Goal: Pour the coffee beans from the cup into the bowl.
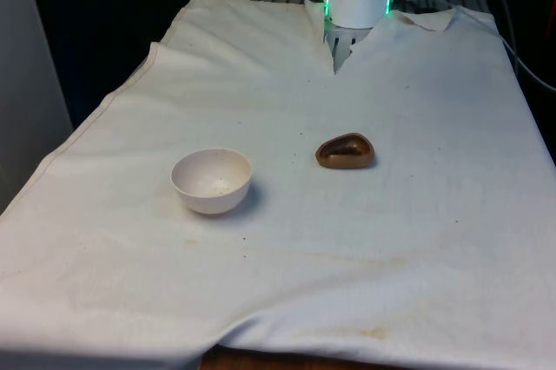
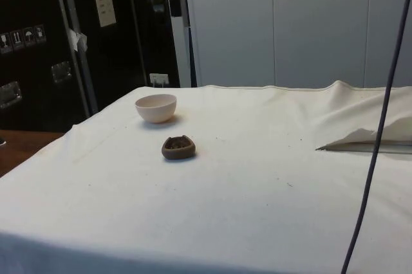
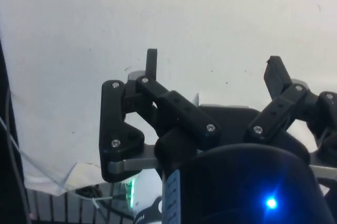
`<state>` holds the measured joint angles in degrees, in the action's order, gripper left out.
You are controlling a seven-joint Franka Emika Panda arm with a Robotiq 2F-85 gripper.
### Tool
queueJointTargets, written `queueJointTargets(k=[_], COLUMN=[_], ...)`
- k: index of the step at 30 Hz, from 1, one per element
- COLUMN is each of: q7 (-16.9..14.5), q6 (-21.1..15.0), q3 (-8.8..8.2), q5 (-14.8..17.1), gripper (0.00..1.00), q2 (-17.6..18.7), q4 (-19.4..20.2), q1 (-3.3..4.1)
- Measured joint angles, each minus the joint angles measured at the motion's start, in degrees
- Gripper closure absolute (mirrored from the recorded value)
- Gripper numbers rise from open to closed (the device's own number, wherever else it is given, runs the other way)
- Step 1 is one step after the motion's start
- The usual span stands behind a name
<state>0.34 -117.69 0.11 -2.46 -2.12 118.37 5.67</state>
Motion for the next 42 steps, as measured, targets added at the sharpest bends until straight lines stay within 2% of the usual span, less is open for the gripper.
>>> queueJointTargets(k=[3, 13, 19, 26, 34, 42], q7=[0.34, 0.29, -1.43, -2.98, -6.65, -9.22], q6=[-2.06, -7.33, -10.31, -12.55, -16.96, -19.48], q3=[1.09, 2.86, 3.67, 4.01, 4.01, 4.01], q5=[-0.34, -1.32, -1.55, -1.72, -1.83, -2.52], gripper=[0.0, 0.0, 0.0, 0.0, 0.0, 0.0], q2=[0.06, 1.09, 2.86, 4.41, 7.73, 9.45], q4=[1.49, 4.76, 5.96, 6.93, 8.02, 8.59], q1=[0.0, 0.0, 0.0, 0.0, -0.11, -0.17])
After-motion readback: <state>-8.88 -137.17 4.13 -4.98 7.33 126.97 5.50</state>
